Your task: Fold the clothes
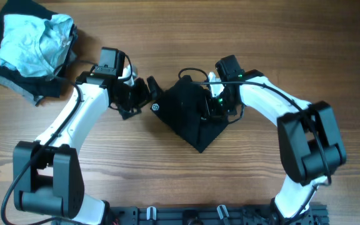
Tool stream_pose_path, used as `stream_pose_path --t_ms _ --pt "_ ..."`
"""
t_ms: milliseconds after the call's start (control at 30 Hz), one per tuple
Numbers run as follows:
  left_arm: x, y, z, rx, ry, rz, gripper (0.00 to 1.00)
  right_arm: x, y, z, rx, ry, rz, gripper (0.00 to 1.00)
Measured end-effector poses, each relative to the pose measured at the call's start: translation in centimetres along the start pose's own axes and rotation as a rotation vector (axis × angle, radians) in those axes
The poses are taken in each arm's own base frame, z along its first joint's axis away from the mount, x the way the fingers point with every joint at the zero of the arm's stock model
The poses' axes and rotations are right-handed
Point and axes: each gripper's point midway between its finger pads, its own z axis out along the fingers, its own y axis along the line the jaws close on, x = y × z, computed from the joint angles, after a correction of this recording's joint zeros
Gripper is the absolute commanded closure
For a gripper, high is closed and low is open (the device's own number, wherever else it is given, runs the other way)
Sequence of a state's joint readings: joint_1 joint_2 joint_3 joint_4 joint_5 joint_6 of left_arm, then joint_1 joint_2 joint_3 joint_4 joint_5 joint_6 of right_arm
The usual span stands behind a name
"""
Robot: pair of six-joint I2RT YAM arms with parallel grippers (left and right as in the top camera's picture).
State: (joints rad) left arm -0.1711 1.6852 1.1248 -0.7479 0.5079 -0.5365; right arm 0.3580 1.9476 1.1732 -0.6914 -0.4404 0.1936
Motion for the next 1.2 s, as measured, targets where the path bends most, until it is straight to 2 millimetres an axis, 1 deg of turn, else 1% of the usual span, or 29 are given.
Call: stream_pose_path --t_ms 33,100,200,233,267,300,333,367,400,433,467,533,567,633,733,767,800,833,867,900,933,967,1000,1033,1067,1100,1133,1167,1200 --pt "0.8 0.4 0.1 -0.010 0.032 -0.014 0.00 -0.1 0.0 -0.1 -0.009 0.002 0.013 0.89" --pt "2.2 1.1 1.2 -0.019 0.066 -0.017 0.00 -0.1 0.1 0.0 -0.014 0.005 0.030 0.89" --pt "4.1 1.7 4.6 0.022 0.070 -0.015 0.00 -0.1 0.1 -0.1 -0.014 0.006 0.038 0.89" --pt "5.1 1.2 6.3 0.064 0.062 -0.009 0.00 0.0 0.1 -0.1 -0.014 0.007 0.038 0.89" --pt "5.7 0.3 7.0 0.106 0.060 -0.002 0.00 0.0 0.1 -0.1 -0.014 0.008 0.039 0.89" --pt "5.9 -0.4 7.4 0.129 0.050 0.000 0.00 0.0 0.1 -0.1 -0.014 0.008 0.039 0.89" --pt "6.7 -1.2 7.9 0.148 0.048 -0.016 0.00 0.0 0.1 -0.1 -0.015 0.007 0.039 0.89" --pt "7.0 -1.5 8.1 0.153 0.045 -0.027 0.00 0.0 0.1 -0.1 -0.015 0.007 0.042 0.88" --pt "7.0 -1.9 8.3 0.170 0.032 -0.041 0.03 0.0 0.1 -0.1 -0.015 0.007 0.042 0.89" --pt "6.8 -2.3 8.5 0.188 0.020 -0.052 0.09 0.0 0.1 -0.1 -0.015 0.008 0.042 0.89" --pt "6.5 -2.8 8.9 0.207 0.011 -0.058 0.17 0.0 0.1 -0.1 -0.015 0.008 0.042 0.89" --pt "5.9 -3.3 9.8 0.238 0.002 -0.068 0.39 0.0 0.1 -0.1 -0.017 0.008 0.045 0.89" --pt "5.8 -3.5 10.3 0.249 0.011 -0.074 0.46 0.0 0.1 -0.1 -0.018 0.008 0.048 0.89" --pt "5.5 -3.4 11.2 0.259 0.022 -0.078 0.53 0.0 0.1 -0.1 -0.017 0.008 0.058 0.89" --pt "5.5 -3.2 11.7 0.262 0.026 -0.030 0.90 0.3 0.1 -0.2 -0.014 0.024 0.073 0.89" --pt "5.6 -2.9 11.8 0.255 0.025 -0.001 0.96 0.8 0.0 -0.2 -0.009 0.046 0.086 0.89" --pt "5.7 -2.8 11.8 0.255 0.031 0.027 0.96 1.3 -0.1 -0.5 -0.004 0.065 0.101 0.89" --pt "5.7 -2.7 11.6 0.257 0.035 0.045 0.96 2.4 -0.4 -1.4 0.014 0.095 0.130 0.91" --pt "5.6 -2.5 11.3 0.253 0.039 0.062 0.96 2.5 -0.6 -2.4 0.028 0.085 0.138 0.92" --pt "5.5 -2.1 10.9 0.245 0.042 0.070 0.96 1.9 -0.5 -5.1 0.028 0.013 0.139 0.92" --pt "5.4 -0.3 9.4 0.207 0.052 0.058 0.96 0.8 -0.1 -8.2 0.020 -0.088 0.126 0.92" --pt "5.2 1.0 8.1 0.169 0.061 0.034 0.96 -0.9 0.5 -12.1 0.004 -0.235 0.113 0.92" --pt "4.3 1.9 5.8 0.150 0.032 0.016 0.96 -1.5 0.9 -14.7 -0.008 -0.325 0.110 0.92" --pt "3.4 1.7 4.2 0.158 0.001 0.016 0.96 -2.1 1.2 -16.7 -0.016 -0.401 0.100 0.91" --pt "1.0 0.0 0.3 0.211 -0.102 0.059 0.96 -2.6 1.9 -19.6 -0.026 -0.507 0.081 0.92" --pt "-1.1 -1.6 -2.8 0.257 -0.200 0.103 0.96 -2.7 2.4 -21.2 -0.027 -0.564 0.065 0.91" --pt "-3.8 -3.9 -7.7 0.320 -0.346 0.170 0.96 -2.7 2.6 -22.1 -0.021 -0.594 0.057 0.92" --pt "-5.8 -5.5 -12.0 0.366 -0.474 0.223 0.96 -2.6 2.6 -22.6 -0.009 -0.611 0.060 0.91" --pt "-7.4 -6.5 -15.9 0.400 -0.587 0.267 0.96 -2.6 2.3 -22.5 0.000 -0.609 0.067 0.91"
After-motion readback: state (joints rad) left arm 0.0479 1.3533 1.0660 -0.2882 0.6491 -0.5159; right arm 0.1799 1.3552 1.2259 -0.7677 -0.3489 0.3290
